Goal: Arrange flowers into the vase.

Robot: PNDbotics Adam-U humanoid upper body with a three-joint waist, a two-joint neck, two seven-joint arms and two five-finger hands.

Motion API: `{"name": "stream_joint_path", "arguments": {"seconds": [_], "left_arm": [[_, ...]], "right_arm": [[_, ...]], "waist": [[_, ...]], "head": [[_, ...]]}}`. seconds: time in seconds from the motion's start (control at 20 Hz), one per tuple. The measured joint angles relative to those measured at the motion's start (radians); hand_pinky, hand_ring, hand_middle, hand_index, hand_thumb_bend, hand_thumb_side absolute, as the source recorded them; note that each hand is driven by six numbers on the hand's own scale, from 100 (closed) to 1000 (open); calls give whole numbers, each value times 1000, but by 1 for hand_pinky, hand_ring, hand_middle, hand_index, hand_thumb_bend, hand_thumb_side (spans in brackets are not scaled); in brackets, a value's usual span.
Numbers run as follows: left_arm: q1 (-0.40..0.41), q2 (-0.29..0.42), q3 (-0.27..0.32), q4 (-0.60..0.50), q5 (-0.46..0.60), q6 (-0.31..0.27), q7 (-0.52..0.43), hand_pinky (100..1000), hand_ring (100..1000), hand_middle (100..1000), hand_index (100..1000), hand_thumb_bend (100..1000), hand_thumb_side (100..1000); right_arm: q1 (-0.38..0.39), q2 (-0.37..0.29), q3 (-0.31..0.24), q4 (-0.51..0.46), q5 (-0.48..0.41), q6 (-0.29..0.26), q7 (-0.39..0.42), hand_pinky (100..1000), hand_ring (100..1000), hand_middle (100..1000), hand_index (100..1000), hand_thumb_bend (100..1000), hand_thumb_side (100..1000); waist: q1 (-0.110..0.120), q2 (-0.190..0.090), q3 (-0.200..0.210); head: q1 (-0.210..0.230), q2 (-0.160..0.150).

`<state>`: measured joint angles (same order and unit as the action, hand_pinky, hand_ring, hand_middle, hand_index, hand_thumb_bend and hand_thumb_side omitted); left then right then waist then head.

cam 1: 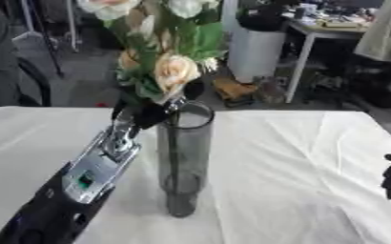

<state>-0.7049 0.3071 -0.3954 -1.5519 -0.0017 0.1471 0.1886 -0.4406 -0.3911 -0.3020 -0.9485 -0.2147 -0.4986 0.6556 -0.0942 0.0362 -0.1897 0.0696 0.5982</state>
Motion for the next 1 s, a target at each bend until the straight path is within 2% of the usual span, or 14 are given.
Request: {"name": "stream_joint_path", "arguments": {"seconds": [0.4, 1.0], "left_arm": [[7, 0, 0, -12, -20, -2, -21, 453, 697, 472, 598, 1000, 791], [11, 0, 0, -42, -95, -30, -49, 589, 799, 572, 667, 1000, 816]], "right_arm": [[0, 0, 0, 0, 0, 0, 0, 318, 475, 510, 802, 100, 746], [0, 1, 0, 0, -1, 0, 0, 318, 474, 510, 801, 100, 746]], "waist": [[0, 0, 1], [0, 1, -1]], "head": [[0, -2], [0, -3]]}}
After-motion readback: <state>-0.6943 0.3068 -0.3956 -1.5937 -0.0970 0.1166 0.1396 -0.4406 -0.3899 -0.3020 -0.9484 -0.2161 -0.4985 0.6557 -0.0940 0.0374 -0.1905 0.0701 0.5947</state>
